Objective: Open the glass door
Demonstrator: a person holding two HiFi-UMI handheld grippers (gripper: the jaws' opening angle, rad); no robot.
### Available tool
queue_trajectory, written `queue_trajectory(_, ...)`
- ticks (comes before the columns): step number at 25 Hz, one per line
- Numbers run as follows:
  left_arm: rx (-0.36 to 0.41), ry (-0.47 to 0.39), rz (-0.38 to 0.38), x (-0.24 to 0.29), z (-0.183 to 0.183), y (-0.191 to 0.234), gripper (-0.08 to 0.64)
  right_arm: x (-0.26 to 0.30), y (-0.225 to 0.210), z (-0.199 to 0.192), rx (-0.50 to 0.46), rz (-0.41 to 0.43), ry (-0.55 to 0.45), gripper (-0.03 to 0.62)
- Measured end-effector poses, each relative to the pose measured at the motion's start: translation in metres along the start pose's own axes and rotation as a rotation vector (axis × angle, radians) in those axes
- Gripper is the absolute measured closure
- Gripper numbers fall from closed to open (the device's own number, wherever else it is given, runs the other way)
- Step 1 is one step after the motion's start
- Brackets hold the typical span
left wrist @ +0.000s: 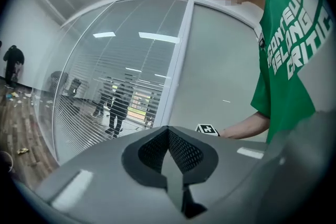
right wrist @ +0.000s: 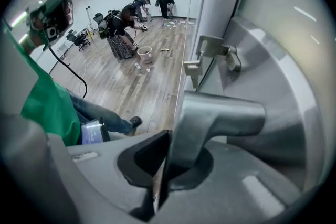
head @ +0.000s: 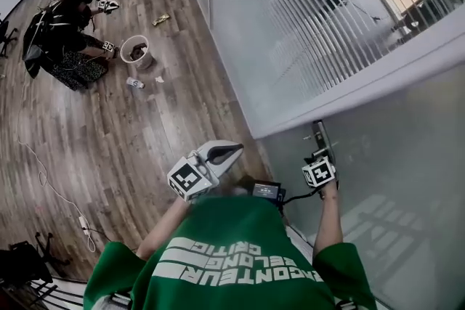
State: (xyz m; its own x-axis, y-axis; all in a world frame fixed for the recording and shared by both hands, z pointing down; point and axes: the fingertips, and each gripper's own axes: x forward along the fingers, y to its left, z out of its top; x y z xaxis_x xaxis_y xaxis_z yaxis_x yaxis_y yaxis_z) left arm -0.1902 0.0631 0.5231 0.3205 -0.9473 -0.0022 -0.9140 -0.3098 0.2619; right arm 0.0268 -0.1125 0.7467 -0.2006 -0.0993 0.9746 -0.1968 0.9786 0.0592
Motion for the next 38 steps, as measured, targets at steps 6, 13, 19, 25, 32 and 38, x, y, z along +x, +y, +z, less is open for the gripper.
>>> queue_trajectory(6,0.022,0.031,-0.029,0.025,-0.005,-0.012,0.546,0.010,-0.004,0.014,-0.015,-0.030,-0.139,0.600)
queue_trajectory(13,0.043,0.061,-0.053,0.038,-0.009,-0.026,0.546,0.007,-0.004,0.030,-0.003,-0.088,-0.335,0.600)
queue_trajectory(19,0.055,0.063,-0.044,0.040,-0.010,-0.026,0.546,0.017,-0.010,0.041,0.004,-0.152,-0.497,0.600)
queue_trajectory(25,0.043,0.057,-0.034,0.043,-0.013,-0.022,0.546,0.016,-0.009,0.053,-0.009,-0.163,-0.508,0.600)
queue_trajectory(32,0.050,0.062,-0.070,0.051,-0.016,-0.041,0.546,0.021,-0.009,0.048,-0.009,-0.130,-0.483,0.600)
queue_trajectory(38,0.028,0.101,-0.103,0.071,-0.027,-0.052,0.546,0.032,-0.026,0.045,-0.009,-0.081,-0.367,0.600)
